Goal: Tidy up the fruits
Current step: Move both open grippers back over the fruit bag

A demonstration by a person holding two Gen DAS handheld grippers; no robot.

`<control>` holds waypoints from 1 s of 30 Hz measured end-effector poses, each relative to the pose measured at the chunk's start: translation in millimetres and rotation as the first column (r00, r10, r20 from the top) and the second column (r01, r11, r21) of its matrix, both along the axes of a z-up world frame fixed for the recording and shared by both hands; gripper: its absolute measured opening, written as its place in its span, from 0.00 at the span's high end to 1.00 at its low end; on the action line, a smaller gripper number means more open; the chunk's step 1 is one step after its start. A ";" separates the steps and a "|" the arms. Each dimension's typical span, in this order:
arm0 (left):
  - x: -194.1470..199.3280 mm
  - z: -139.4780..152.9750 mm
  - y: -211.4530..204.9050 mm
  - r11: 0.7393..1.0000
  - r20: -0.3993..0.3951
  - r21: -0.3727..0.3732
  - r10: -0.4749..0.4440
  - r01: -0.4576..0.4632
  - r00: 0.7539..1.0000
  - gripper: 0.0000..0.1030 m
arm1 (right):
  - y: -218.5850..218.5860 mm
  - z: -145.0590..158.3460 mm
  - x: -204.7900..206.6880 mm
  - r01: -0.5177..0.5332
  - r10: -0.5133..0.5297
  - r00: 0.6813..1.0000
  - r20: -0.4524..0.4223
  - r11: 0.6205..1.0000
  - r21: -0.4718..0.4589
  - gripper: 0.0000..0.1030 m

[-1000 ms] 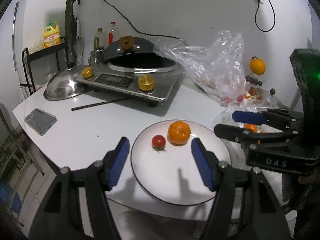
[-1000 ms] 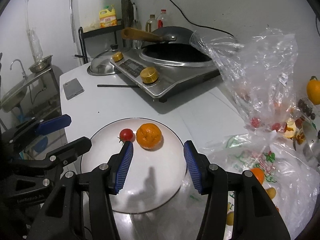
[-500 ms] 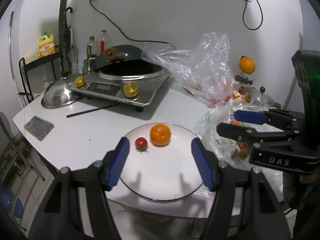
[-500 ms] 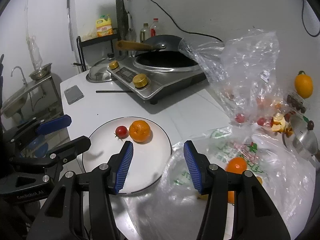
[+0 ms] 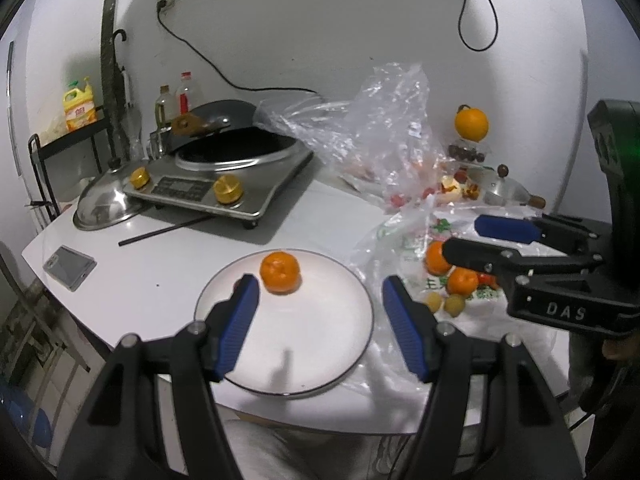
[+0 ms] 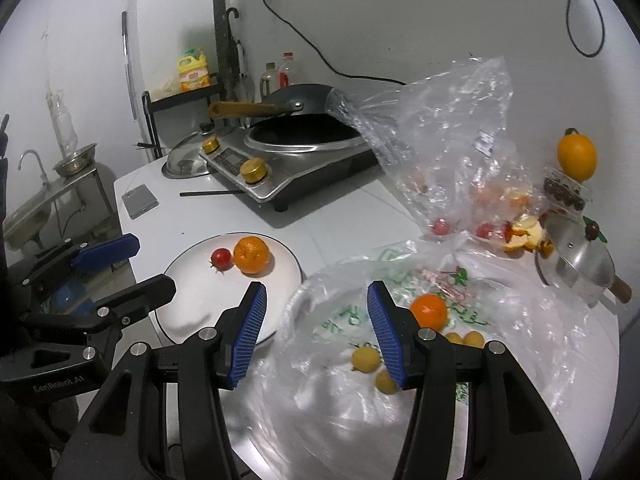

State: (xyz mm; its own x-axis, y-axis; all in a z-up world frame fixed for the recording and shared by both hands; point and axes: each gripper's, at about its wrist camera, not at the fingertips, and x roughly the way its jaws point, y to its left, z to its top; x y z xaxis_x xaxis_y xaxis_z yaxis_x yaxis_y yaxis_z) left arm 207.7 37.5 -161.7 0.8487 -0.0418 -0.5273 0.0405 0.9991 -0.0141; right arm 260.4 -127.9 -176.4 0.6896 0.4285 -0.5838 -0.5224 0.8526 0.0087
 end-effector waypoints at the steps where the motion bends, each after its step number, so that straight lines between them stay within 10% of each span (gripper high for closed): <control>1: -0.4 0.3 -2.7 1.000 0.000 0.003 -0.003 0.003 1.000 0.36 | -2.9 0.0 -0.1 0.003 -0.003 1.000 0.000 1.000 0.002 0.46; 30: 21.4 -10.4 -105.1 0.987 -0.057 0.099 -0.122 0.127 0.991 0.36 | -111.9 -19.1 1.9 0.105 -0.104 0.994 -0.023 0.992 0.064 0.46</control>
